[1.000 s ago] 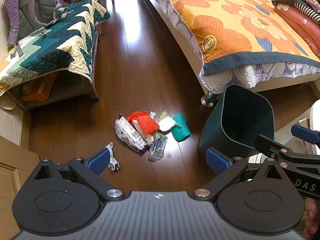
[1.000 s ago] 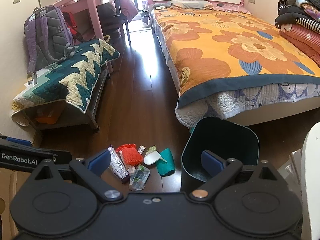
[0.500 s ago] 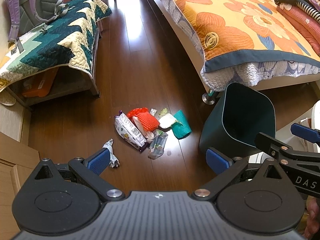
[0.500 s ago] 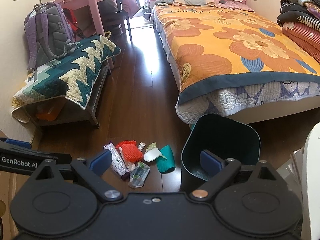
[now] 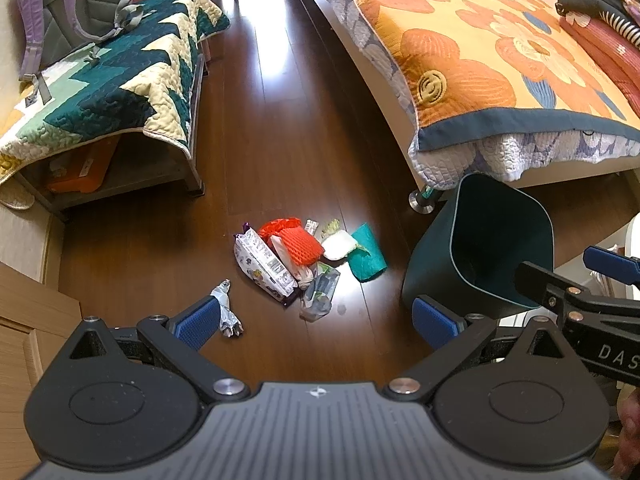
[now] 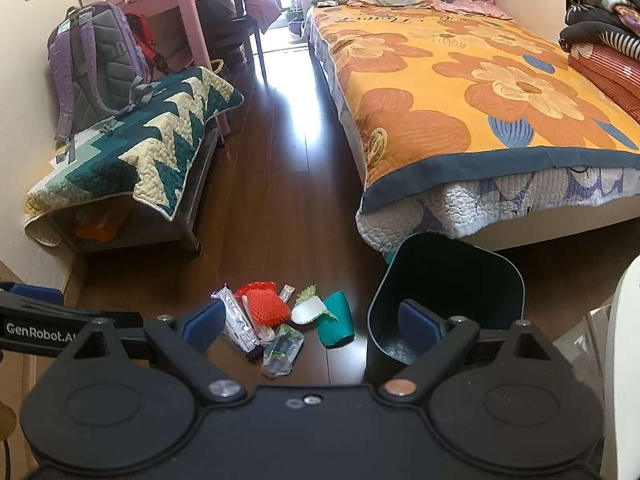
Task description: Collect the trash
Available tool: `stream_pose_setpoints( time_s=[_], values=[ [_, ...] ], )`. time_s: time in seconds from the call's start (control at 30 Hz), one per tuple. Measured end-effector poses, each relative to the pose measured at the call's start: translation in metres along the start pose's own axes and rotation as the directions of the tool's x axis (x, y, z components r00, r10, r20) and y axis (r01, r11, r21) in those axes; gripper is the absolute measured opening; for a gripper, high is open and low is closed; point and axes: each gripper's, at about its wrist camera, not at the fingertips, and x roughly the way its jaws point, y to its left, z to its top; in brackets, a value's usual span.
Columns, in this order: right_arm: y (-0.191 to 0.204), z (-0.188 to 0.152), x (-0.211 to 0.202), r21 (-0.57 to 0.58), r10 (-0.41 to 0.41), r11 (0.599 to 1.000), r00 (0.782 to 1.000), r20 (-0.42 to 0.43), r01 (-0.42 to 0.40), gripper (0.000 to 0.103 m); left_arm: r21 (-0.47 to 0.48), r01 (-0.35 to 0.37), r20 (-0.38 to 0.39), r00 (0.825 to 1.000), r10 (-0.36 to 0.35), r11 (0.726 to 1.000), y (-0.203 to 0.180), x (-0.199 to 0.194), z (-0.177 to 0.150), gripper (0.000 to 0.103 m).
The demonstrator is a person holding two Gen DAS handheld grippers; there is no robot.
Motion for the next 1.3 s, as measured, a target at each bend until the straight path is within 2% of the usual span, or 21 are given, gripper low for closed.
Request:
stream_pose_setpoints(
  time_s=[0.3, 0.57, 0.7, 0.9, 0.97, 1.07, 1.13, 1.2, 1.3],
  values=[
    [0.019, 0.016, 0.004, 0.003, -0.026, 1.0, 0.999, -0.019, 0.026, 0.093, 0.003, 0.024, 0.004, 1.0, -0.024, 1.0, 0.023, 0.0, 0.021, 0.103],
    [0.018, 0.012, 0.021, 0.021, -0.066, 0.998, 0.997, -0.036, 0.067, 0.094, 0.046, 0.021, 0.004, 1.0, -0.021, 0.999, 0.028, 0.018, 0.031, 0.103],
    [-0.015, 0.004, 0.049, 0.041, -0.096, 0.994, 0.993, -0.066, 0.099, 0.094, 0.019, -0.016, -0.006, 1.0, 0.016, 1.0, 0.027, 0.043, 0.028, 0.103],
    [-0.083, -0.01, 0.084, 0.025, -0.205, 0.978, 0.976, -0.079, 0.207, 0.093, -0.02, -0.076, -0.073, 0.995, 0.074, 0.997, 0.009, 0.091, 0.02, 0.103],
    [-0.111, -0.014, 0.104, 0.035, -0.264, 0.963, 0.958, -0.109, 0.269, 0.092, -0.034, -0.094, -0.087, 0.992, 0.091, 0.995, 0.001, 0.104, 0.019, 0.103],
    [-0.15, -0.023, 0.135, 0.039, -0.303, 0.949, 0.939, -0.164, 0.313, 0.085, -0.041, -0.117, -0.102, 0.988, 0.112, 0.992, -0.009, 0.126, 0.016, 0.103],
    [-0.171, -0.033, 0.158, 0.032, -0.326, 0.94, 0.921, -0.215, 0.34, 0.073, -0.036, -0.139, -0.106, 0.985, 0.135, 0.99, -0.011, 0.142, 0.014, 0.103],
    [-0.187, -0.043, 0.173, 0.011, -0.361, 0.927, 0.901, -0.24, 0.374, 0.073, -0.029, -0.158, -0.112, 0.982, 0.154, 0.987, -0.013, 0.158, 0.013, 0.103],
    [-0.21, -0.049, 0.193, 0.028, -0.361, 0.924, 0.892, -0.271, 0.382, 0.07, -0.022, -0.181, -0.12, 0.977, 0.177, 0.983, -0.012, 0.181, 0.01, 0.103]
  ],
)
